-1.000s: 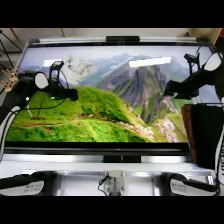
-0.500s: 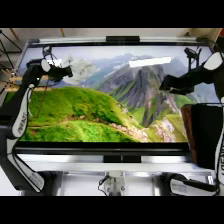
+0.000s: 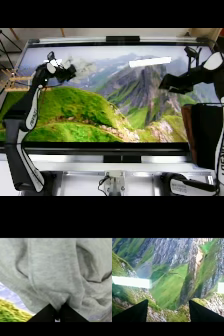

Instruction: Fold the shirts.

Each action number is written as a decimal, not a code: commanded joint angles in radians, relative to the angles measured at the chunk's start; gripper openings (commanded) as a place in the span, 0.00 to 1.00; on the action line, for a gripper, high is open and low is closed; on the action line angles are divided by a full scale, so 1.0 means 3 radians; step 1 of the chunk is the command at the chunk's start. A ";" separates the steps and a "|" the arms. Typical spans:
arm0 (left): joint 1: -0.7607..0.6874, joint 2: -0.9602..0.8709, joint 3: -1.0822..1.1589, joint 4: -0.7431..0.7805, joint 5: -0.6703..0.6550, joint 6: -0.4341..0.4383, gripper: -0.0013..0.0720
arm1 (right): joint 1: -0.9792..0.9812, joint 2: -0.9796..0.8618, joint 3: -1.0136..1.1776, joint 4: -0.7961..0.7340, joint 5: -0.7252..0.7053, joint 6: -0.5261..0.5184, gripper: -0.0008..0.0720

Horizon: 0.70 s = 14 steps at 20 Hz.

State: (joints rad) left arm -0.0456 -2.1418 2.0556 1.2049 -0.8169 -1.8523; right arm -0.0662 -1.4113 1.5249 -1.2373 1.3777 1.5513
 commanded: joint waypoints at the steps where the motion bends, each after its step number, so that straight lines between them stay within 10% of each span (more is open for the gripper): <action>1: -0.0070 0.0336 0.0022 -0.0340 0.0080 0.0146 0.07 | 0.0001 0.0011 0.0005 0.0008 0.0223 -0.0050 0.84; 5: -0.0421 0.1447 0.0020 -0.0332 0.0036 0.0842 0.07 | -0.0005 0.0357 0.0022 -0.0022 0.0378 -0.0216 0.84; 14: -0.1701 0.2996 -0.0333 0.0656 -0.0670 0.0559 0.07 | -0.0001 0.1982 0.0252 -0.1021 0.0423 -0.0300 0.84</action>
State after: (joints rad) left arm -0.4442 -1.3434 2.0094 1.2289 -0.8852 -1.6268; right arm -0.0666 -0.9493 1.5932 -1.4593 1.4792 1.4651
